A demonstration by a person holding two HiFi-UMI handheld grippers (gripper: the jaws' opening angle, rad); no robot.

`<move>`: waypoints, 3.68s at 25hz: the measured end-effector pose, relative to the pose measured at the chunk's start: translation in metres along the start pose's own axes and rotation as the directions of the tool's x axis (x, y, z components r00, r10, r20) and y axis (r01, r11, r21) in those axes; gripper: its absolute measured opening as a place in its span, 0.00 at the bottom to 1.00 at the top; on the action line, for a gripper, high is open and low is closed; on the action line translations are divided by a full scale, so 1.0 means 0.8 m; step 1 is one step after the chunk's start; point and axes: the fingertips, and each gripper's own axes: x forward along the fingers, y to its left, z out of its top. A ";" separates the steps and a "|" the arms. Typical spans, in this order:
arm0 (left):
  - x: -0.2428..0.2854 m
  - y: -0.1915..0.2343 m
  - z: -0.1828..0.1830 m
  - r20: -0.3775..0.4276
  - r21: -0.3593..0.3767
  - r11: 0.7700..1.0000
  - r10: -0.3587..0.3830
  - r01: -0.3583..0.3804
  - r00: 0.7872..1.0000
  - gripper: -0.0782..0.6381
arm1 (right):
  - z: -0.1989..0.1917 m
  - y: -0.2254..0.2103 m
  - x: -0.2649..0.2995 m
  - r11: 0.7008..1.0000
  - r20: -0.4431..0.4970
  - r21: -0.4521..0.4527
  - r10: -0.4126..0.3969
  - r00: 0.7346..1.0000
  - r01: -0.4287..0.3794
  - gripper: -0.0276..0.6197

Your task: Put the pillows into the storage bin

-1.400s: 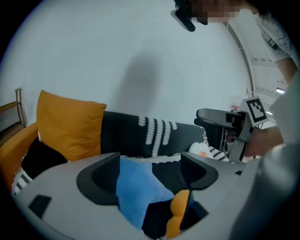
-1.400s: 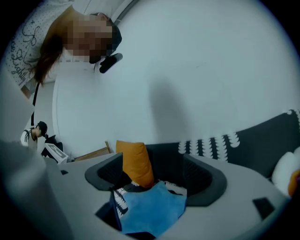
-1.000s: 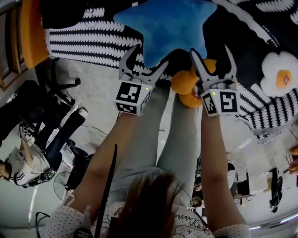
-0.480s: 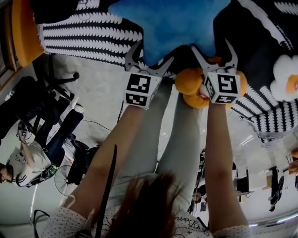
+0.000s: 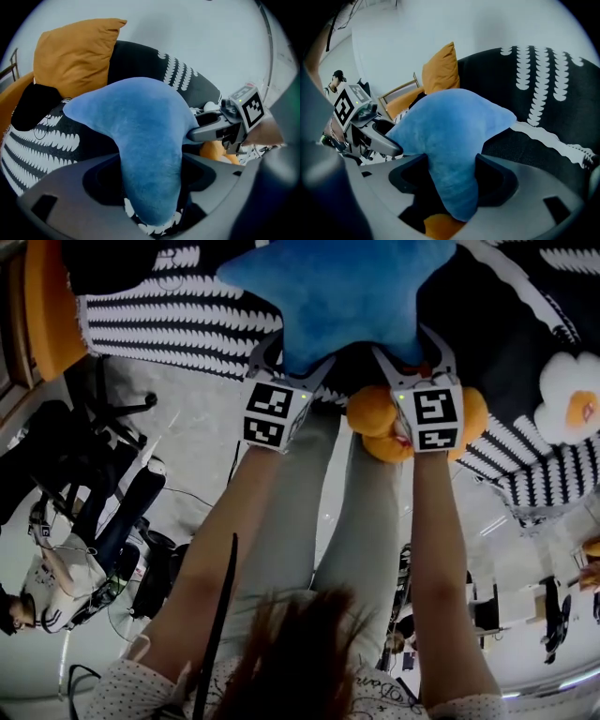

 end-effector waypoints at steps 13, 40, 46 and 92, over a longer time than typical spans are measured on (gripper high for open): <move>-0.116 0.000 0.111 0.075 -0.078 0.983 -0.161 0.167 0.984 0.50 | 0.129 0.039 -0.087 0.992 0.150 0.120 -0.053 0.987 0.035 0.43; -0.477 -0.240 0.530 0.413 0.527 0.820 -0.477 0.224 0.776 0.50 | 0.471 0.059 -0.589 0.857 0.669 0.198 -0.473 0.574 0.475 0.43; -0.488 -0.312 0.532 0.362 0.630 0.723 -0.596 0.283 0.717 0.50 | 0.434 0.065 -0.659 0.778 0.664 0.285 -0.582 0.470 0.560 0.42; -0.470 -1.087 0.223 -0.195 0.796 0.071 -0.910 0.601 0.366 0.51 | -0.172 0.084 -1.221 0.188 0.280 0.670 -0.960 -0.010 0.718 0.42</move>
